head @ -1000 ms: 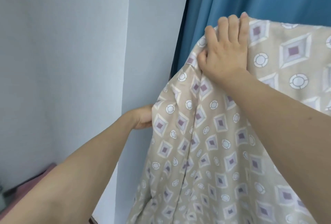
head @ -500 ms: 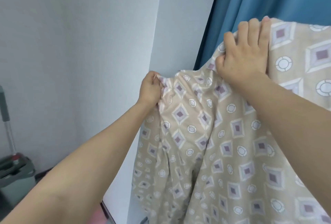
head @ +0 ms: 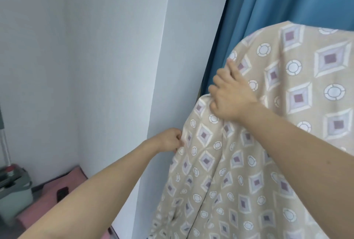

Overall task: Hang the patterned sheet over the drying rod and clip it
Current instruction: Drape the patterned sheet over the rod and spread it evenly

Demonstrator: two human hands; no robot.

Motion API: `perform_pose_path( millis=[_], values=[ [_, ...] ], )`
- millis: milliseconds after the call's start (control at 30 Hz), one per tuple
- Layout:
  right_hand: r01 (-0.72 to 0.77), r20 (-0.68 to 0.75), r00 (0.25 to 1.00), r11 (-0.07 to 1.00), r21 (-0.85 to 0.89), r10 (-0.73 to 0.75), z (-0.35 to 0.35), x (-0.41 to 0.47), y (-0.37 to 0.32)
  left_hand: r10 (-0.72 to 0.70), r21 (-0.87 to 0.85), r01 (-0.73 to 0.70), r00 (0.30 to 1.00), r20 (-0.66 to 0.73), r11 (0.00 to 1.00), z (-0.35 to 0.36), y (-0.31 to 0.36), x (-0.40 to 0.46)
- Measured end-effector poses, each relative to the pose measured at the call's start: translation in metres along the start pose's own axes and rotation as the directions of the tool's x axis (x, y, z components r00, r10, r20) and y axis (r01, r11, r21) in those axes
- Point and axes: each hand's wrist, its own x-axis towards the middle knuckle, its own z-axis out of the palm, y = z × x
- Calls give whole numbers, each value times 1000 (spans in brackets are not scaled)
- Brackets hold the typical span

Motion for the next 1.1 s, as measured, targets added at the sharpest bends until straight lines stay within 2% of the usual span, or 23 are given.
perform_pose_path(
  millis=[67, 133, 200, 267, 300, 333, 400, 467, 500, 533, 633, 700, 733, 800, 833, 867, 933, 1000, 1067, 1100],
  values=[
    [69, 24, 997, 996, 53, -71, 12, -9, -21, -15, 16, 17, 990, -142, 1000, -6, -6, 7],
    [93, 28, 995, 992, 91, -96, 21, -16, -31, -10, 150, 56, 957, -291, 987, -21, -8, 5],
    [78, 12, 997, 993, 92, -79, 27, -16, -34, -3, 268, 156, 868, -496, 951, -38, -13, 1],
    [58, 9, 998, 995, 75, -59, 30, -13, -36, -23, 269, 245, 778, -628, 931, -50, -15, -6],
    [56, 10, 998, 996, 68, -57, 31, -11, -37, -40, 285, 277, 778, -626, 918, -54, -15, -7],
    [55, 1, 998, 996, 65, -55, 31, -8, -39, -55, 316, 280, 821, -568, 907, -54, -12, -7],
    [47, -35, 998, 997, 68, -45, 31, -4, -40, -49, 280, 150, 941, -336, 948, -48, -1, -7],
    [32, -50, 998, 998, 62, -29, 28, -1, -42, -18, -17, 17, 998, -60, 1000, -30, 16, -11],
    [25, -55, 998, 998, 59, -22, 27, 0, -41, 19, -123, -15, 999, 28, 992, -19, 21, -11],
    [15, -52, 999, 998, 59, -12, 25, 1, -41, 61, -152, -52, 996, 59, 987, -8, 24, -9],
    [-67, -48, 996, 996, 66, 70, 21, 0, -32, 99, -74, -98, 995, 13, 992, 0, 26, 0],
    [-110, -35, 993, 991, 73, 112, 19, -4, -23, 100, -95, -111, 988, -117, 989, -13, 25, 4],
    [-119, -33, 992, 990, 73, 122, 19, -7, -18, 94, -112, -123, 968, -233, 986, -20, 25, 7],
    [-162, -41, 985, 983, 85, 166, 16, -11, -8, 58, -130, -144, 857, -512, 981, -29, 27, 13],
    [-191, -54, 979, 977, 95, 197, 13, -12, -2, 37, -118, -134, 799, -600, 984, -29, 30, 15],
    [-214, -69, 973, 971, 103, 222, 9, -13, 4, 28, -80, -100, 781, -624, 992, -27, 34, 15],
    [-242, -95, 963, 964, 107, 253, 0, -14, 18, 45, -53, -86, 852, -521, 995, -21, 50, 13],
    [-268, -106, 955, 958, 103, 278, -10, -15, 34, 101, -271, -213, 922, -373, 939, -16, 76, 10],
    [-297, -130, 942, 950, 96, 308, -19, -17, 50, 196, -548, -341, 931, -307, 764, -17, 110, 4],
    [-317, -142, 934, 943, 101, 329, -24, -19, 58, 246, -619, -378, 924, -291, 689, -18, 125, 4]
  ],
)
